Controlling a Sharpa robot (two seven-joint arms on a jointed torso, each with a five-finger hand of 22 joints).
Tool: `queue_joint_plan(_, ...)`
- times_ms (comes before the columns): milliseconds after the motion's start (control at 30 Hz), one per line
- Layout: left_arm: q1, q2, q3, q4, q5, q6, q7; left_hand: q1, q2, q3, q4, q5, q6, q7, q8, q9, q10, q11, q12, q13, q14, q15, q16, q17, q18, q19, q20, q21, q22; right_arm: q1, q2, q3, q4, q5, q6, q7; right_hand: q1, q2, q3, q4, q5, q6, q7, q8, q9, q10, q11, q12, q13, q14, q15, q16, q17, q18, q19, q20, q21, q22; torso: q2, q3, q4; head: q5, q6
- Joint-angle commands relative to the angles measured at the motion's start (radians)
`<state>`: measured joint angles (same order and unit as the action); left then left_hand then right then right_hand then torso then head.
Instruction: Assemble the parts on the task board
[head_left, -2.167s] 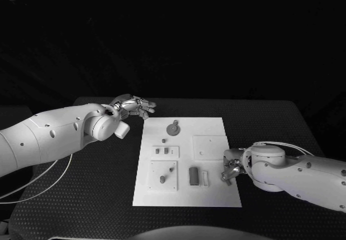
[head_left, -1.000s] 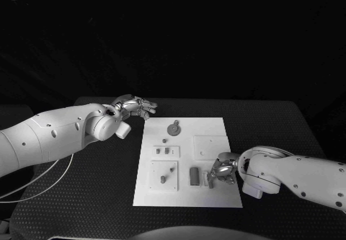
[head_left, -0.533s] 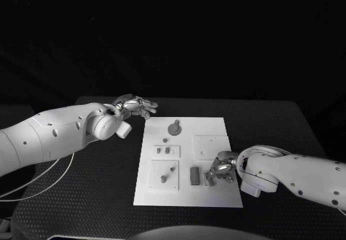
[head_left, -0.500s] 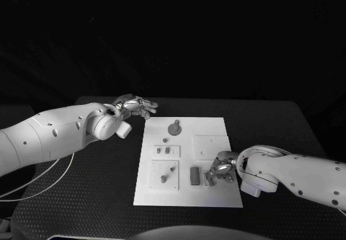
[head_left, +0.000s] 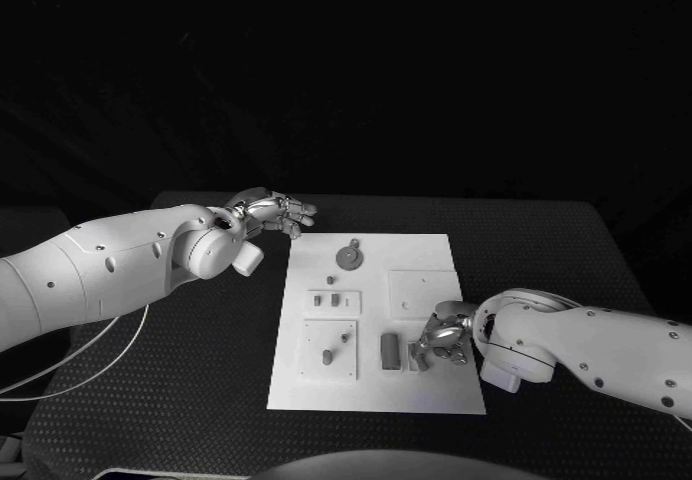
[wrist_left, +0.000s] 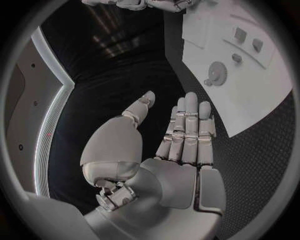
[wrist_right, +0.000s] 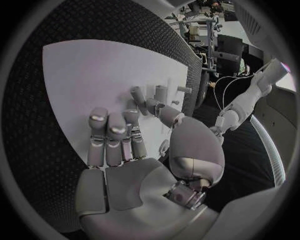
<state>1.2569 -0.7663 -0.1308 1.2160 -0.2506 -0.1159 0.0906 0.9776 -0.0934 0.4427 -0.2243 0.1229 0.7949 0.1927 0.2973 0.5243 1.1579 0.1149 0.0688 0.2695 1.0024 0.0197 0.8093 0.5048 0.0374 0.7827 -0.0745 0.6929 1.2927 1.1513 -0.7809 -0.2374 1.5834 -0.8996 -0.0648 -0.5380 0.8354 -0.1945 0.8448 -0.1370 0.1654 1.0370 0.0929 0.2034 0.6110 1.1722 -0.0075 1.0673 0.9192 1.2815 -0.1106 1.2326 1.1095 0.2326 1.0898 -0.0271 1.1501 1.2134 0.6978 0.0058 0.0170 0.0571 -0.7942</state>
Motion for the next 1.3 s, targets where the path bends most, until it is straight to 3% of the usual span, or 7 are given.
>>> queue_joint_plan(33, 0.001, 0.001, 0.001, 0.003, -0.006, 0.017, 0.003, -0.005, 0.003, -0.001, 0.004, 0.0, -0.008, 0.001, 0.005, -0.001, 0.001, 0.009, 0.003, -0.001, 0.004, 0.004, -0.007, 0.001, 0.019, 0.006, -0.001, -0.006, 0.002, -0.002, 0.007, 0.0, 0.004, 0.006, 0.001, 0.018, -0.025, -0.003, -0.007, 0.022, -0.04, 0.009, 0.003, 0.001, -0.006, 0.006, -0.007, 0.006, -0.001, 0.001, -0.005, -0.007, 0.002, 0.029, 0.007, -0.003, 0.003, -0.003, 0.0, 0.0002, -0.0002, 0.0, 0.0)
queue_joint_plan(533, 0.001, 0.002, 0.001, 0.002, -0.006, 0.018, 0.002, -0.006, 0.004, -0.001, 0.005, 0.0, -0.008, 0.001, 0.005, -0.002, 0.001, 0.009, 0.003, -0.001, 0.004, 0.004, -0.007, 0.002, 0.019, 0.007, -0.001, -0.006, 0.002, -0.002, 0.01, 0.0, 0.006, 0.003, 0.023, 0.026, -0.085, -0.07, -0.007, 0.09, -0.115, 0.013, 0.0, 0.008, -0.013, 0.005, -0.011, 0.007, -0.002, 0.001, -0.01, -0.007, 0.005, 0.029, 0.006, -0.01, 0.006, -0.007, 0.0, 0.0007, -0.0007, -0.001, -0.001)
queue_joint_plan(867, 0.001, 0.001, 0.0, 0.002, -0.007, 0.017, 0.001, -0.005, 0.003, 0.0, 0.005, 0.0, -0.008, 0.001, 0.005, -0.002, 0.001, 0.009, 0.003, -0.001, 0.004, 0.004, -0.008, 0.002, 0.019, 0.007, -0.001, -0.007, 0.003, -0.002, 0.006, 0.0, 0.011, -0.023, 0.037, 0.023, -0.087, -0.076, -0.01, 0.093, -0.115, 0.012, 0.0, 0.009, -0.013, 0.005, -0.012, 0.007, -0.001, 0.0, -0.01, -0.007, 0.006, 0.029, 0.006, -0.011, 0.006, -0.007, 0.0, 0.0008, -0.0007, 0.0, -0.003)
queue_joint_plan(1100, 0.001, 0.0, 0.0, 0.001, -0.007, 0.017, 0.001, -0.005, 0.003, 0.0, 0.005, 0.0, -0.008, 0.001, 0.006, -0.002, 0.001, 0.009, 0.003, -0.001, 0.004, 0.004, -0.008, 0.002, 0.019, 0.007, -0.001, -0.007, 0.003, -0.002, -0.004, 0.0, 0.015, -0.031, 0.046, 0.021, -0.068, -0.06, -0.007, 0.083, -0.113, 0.033, -0.006, 0.022, -0.008, 0.007, -0.017, 0.01, 0.0, 0.001, -0.012, -0.007, 0.006, 0.029, 0.006, -0.013, 0.008, -0.007, -0.001, 0.0013, -0.0002, 0.0, -0.005)
queue_joint_plan(1300, 0.001, 0.001, 0.0, 0.0, -0.007, 0.017, 0.001, -0.004, 0.003, 0.0, 0.005, 0.0, -0.008, 0.001, 0.006, -0.002, 0.001, 0.009, 0.003, -0.001, 0.004, 0.004, -0.008, 0.003, 0.019, 0.007, -0.001, -0.007, 0.003, -0.002, -0.013, 0.0, 0.025, -0.034, 0.046, 0.02, -0.072, -0.065, -0.013, 0.085, -0.114, 0.034, -0.007, 0.023, -0.008, 0.007, -0.018, 0.009, 0.0, 0.0, -0.014, -0.007, 0.006, 0.029, 0.005, -0.012, 0.008, -0.007, 0.0, 0.0015, -0.001, 0.002, -0.006)
